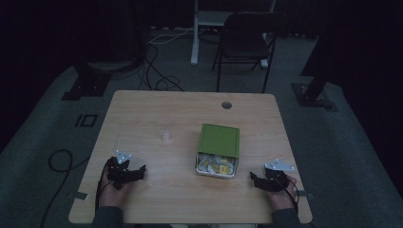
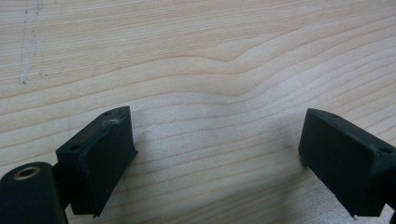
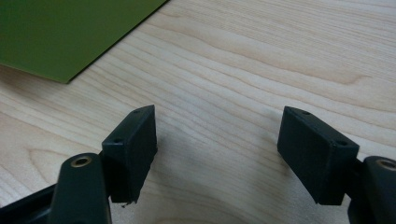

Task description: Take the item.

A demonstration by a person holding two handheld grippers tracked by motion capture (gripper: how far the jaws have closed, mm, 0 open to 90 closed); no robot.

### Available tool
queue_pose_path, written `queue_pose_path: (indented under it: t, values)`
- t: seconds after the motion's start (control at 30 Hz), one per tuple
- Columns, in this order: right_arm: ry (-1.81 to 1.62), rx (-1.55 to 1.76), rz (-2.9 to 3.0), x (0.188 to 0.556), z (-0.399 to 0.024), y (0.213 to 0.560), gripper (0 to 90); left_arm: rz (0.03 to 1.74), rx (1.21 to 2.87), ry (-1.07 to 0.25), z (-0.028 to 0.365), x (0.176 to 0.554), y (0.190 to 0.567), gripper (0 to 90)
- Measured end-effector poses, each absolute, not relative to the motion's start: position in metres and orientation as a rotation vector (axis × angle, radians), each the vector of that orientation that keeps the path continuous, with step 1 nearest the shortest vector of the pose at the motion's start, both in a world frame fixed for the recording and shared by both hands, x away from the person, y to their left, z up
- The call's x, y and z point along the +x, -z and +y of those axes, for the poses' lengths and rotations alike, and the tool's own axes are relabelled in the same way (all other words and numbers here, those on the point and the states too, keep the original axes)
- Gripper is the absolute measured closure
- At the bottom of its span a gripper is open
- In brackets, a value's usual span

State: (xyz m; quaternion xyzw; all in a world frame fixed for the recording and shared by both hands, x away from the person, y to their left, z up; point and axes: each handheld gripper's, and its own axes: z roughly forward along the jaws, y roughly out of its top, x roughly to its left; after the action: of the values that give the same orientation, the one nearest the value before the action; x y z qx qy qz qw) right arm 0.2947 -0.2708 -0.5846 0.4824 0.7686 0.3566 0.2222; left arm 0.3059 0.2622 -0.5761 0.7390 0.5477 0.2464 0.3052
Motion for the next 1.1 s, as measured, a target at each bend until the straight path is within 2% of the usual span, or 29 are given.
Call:
queue_pose_path:
  t: [0.33,0.6,1.1]
  values:
    - [-0.978,1.339,2.128,0.295,-0.271,0.584,28.3,1.449,1.958,-0.652,0.262,0.306,0.576,11.3]
    - [-0.962,1.36,2.126,0.292,-0.271,0.581,37.3,1.45,1.957,-0.653,0.262,0.306,0.576,11.3]
    - [-1.016,1.319,2.13,0.283,-0.262,0.57,39.9,1.45,1.957,-0.653,0.262,0.306,0.576,11.3]
